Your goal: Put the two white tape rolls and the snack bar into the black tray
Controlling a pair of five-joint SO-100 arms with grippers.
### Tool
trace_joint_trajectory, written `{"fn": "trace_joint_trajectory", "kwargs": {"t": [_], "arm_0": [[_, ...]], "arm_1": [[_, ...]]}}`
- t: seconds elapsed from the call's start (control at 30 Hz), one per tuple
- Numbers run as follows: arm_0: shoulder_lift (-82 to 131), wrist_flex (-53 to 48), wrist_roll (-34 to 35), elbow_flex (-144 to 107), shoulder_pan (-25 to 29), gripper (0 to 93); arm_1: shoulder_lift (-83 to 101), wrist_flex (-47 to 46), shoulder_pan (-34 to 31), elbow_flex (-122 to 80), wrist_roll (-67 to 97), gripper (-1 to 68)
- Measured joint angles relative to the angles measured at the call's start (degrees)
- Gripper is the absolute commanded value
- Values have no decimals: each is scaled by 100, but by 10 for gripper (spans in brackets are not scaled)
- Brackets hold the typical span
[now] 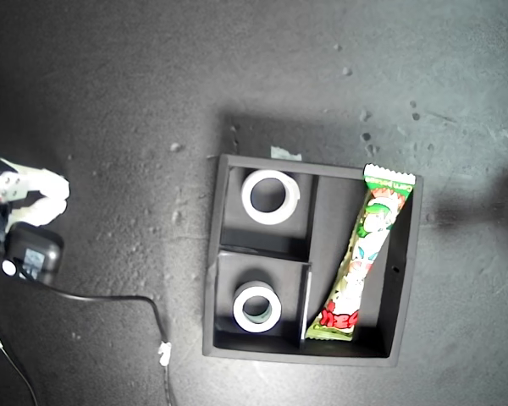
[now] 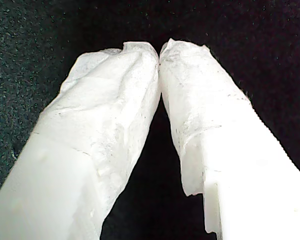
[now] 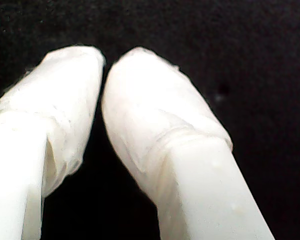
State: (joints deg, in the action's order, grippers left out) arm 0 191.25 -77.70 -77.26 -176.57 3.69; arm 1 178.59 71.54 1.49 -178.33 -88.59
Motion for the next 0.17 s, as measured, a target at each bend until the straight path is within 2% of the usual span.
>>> {"fn": "trace_joint_trajectory", "kwargs": {"t": [0.17], "arm_0": [[0,0,0,0,0,2]], "arm_1": [[0,0,0,0,0,-1]]}}
